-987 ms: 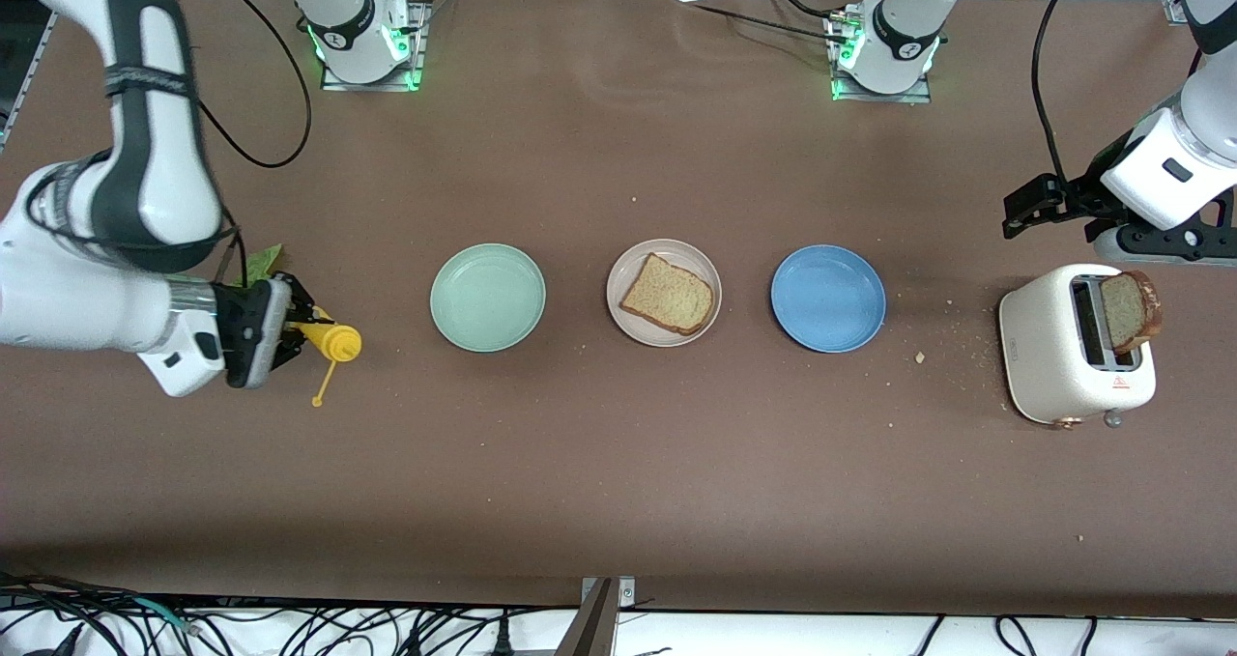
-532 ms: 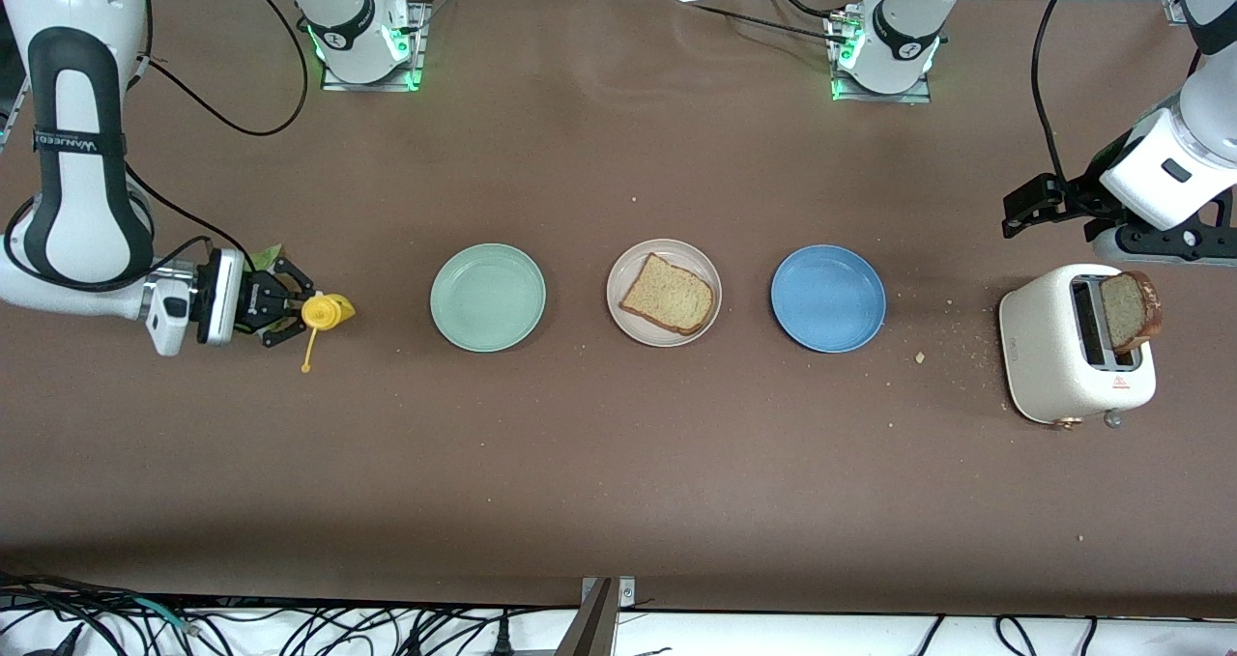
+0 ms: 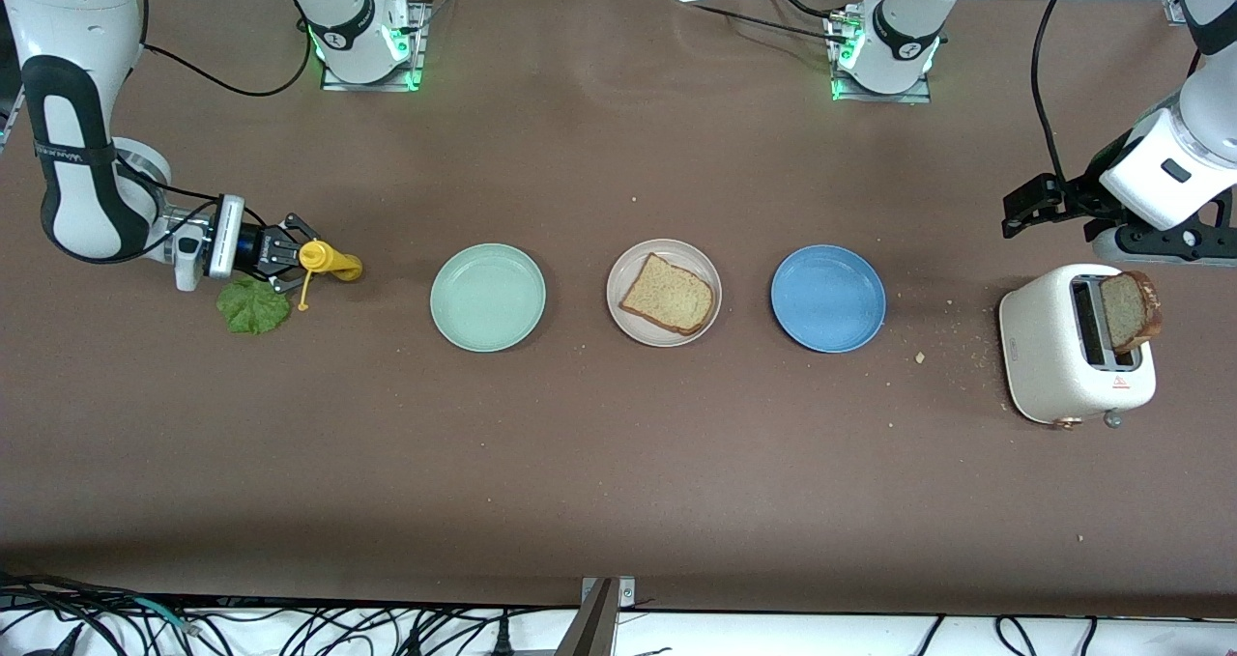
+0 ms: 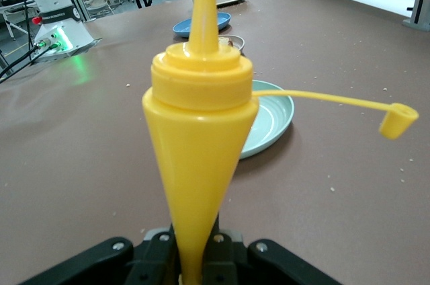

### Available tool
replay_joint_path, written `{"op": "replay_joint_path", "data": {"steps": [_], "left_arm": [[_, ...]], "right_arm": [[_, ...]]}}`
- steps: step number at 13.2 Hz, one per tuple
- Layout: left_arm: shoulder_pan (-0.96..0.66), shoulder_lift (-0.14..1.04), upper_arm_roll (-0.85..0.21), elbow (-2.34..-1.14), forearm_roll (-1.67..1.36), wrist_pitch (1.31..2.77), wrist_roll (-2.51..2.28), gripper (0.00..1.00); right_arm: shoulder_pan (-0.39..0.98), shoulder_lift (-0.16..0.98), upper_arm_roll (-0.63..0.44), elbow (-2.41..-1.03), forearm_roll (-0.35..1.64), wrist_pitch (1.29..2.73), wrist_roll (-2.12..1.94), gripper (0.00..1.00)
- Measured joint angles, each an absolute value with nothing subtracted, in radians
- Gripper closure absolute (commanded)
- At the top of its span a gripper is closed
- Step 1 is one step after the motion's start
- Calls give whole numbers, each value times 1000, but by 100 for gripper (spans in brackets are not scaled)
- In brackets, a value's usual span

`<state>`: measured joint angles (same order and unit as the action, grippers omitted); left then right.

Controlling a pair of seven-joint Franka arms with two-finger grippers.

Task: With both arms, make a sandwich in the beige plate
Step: 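Lower the bottle upright onto the table and open the right gripper, then move the right gripper off the bottle to the green lettuce leaf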

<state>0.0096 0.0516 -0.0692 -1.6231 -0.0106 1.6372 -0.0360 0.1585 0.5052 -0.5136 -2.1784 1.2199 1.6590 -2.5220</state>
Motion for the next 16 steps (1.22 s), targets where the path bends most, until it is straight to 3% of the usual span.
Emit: {"op": "replay_joint_path", "data": {"steps": [11, 12, 13, 14, 16], "left_arm": [[-1, 59, -79, -1623, 8, 1634, -36, 0], [-3, 64, -79, -1623, 8, 1638, -36, 0], [-3, 69, -79, -1623, 8, 1640, -36, 0], [-3, 73, -79, -1623, 8, 1643, -36, 0], [-3, 76, -79, -1623, 8, 1645, -36, 0]], "right_arm": [[137, 625, -497, -2180, 1332, 1634, -2719, 100], [137, 627, -494, -2179, 1332, 1634, -2719, 74], [138, 628, -493, -2177, 1332, 1634, -2719, 33], [138, 629, -493, -2175, 1333, 1634, -2719, 10], [138, 629, -493, -2170, 1333, 1631, -2718, 8]]}}
